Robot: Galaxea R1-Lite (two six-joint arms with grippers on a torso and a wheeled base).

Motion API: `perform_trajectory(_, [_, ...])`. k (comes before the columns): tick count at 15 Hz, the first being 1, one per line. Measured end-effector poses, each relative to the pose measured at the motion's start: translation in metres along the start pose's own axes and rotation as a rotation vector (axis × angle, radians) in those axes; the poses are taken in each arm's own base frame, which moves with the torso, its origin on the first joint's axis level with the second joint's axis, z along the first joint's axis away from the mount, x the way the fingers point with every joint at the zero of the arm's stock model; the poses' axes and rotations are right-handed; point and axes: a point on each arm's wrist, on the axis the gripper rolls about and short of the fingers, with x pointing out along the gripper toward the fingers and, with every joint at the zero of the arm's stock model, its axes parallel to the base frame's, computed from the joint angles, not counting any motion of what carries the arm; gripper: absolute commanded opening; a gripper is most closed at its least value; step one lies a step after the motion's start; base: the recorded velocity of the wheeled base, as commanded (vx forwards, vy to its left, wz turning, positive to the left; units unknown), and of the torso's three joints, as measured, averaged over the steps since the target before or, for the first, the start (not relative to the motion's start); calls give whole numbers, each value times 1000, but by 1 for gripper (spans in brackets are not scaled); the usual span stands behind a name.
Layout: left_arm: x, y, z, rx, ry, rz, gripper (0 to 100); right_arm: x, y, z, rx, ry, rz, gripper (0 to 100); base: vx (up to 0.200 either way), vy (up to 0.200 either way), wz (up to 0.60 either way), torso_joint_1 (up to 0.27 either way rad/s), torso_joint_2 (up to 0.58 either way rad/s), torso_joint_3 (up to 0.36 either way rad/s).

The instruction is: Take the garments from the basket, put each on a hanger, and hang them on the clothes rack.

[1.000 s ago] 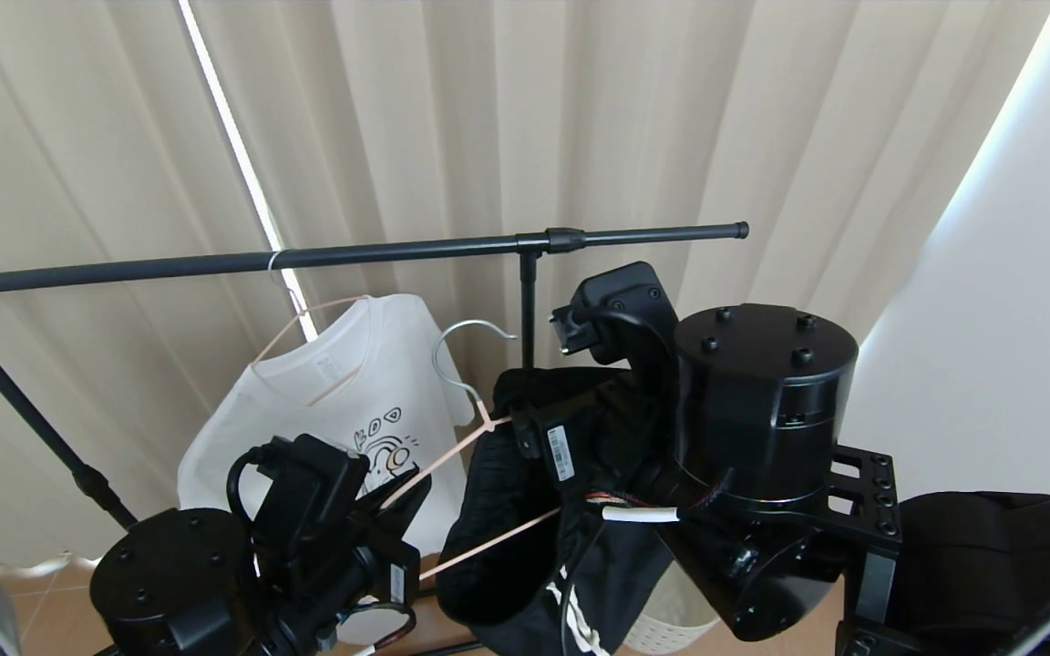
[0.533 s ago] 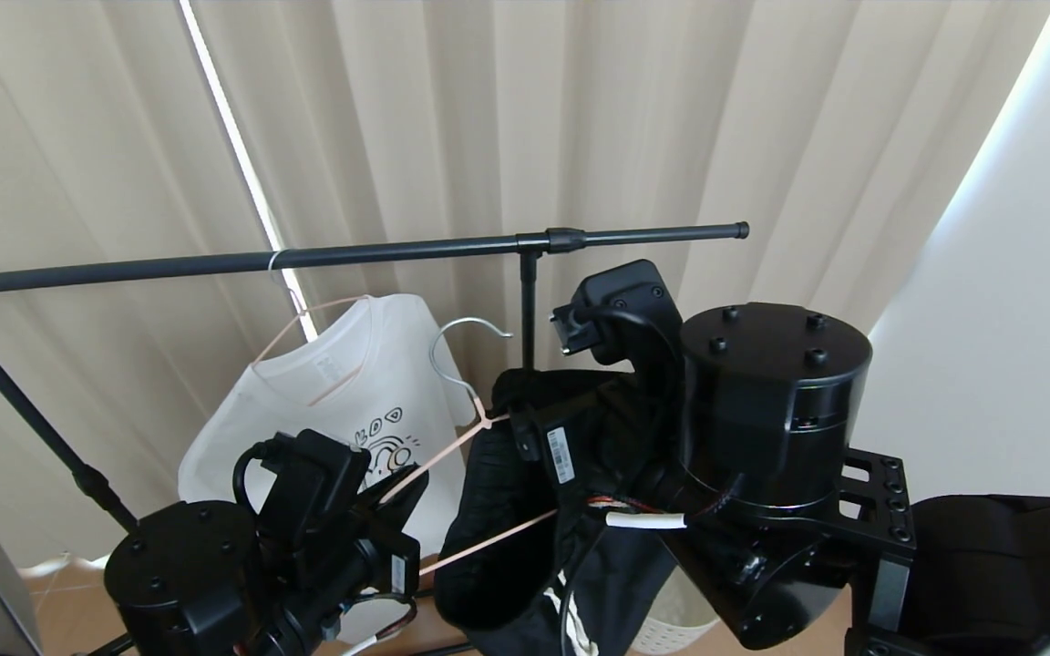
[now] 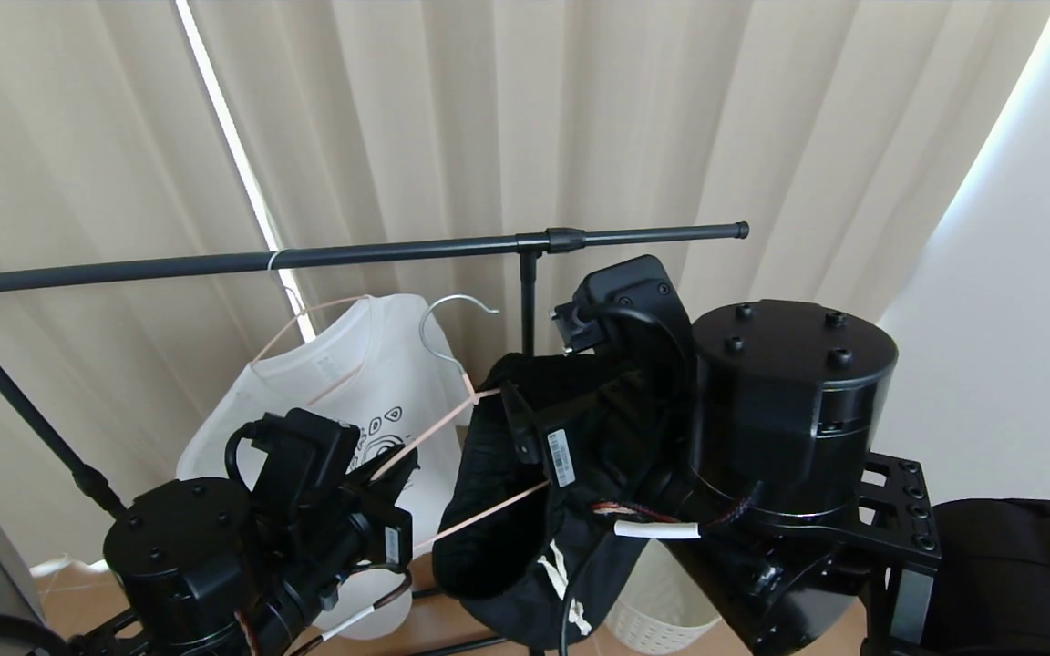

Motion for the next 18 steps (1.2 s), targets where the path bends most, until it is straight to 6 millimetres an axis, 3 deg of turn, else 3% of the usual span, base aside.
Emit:
perform_trajectory(6, [2,2,3,-7,-13,9,0,-5,-3,2,-4,0,11,100,0,0,0,0,0,0])
perform_trajectory(9, [1,4,3,-6,-12,8,0,-13,-15,4,-53,-8,73,100,0,0,0,0,0,0])
perform_trajectory(13, [-1,14,0,3,-2,-63,0,-30,-58,0,-177,2,293,100,0,0,0,0,0,0])
perform_trajectory(16, [-3,21,-2,18,4,-88,0,-40,-95,-5,-257,104,491,100,0,0,0,0,0,0])
perform_trajectory(18, [-4,23,-2,22,1,-137,0,-44,-115,1,-305,148,553,100,0,0,0,0,0,0])
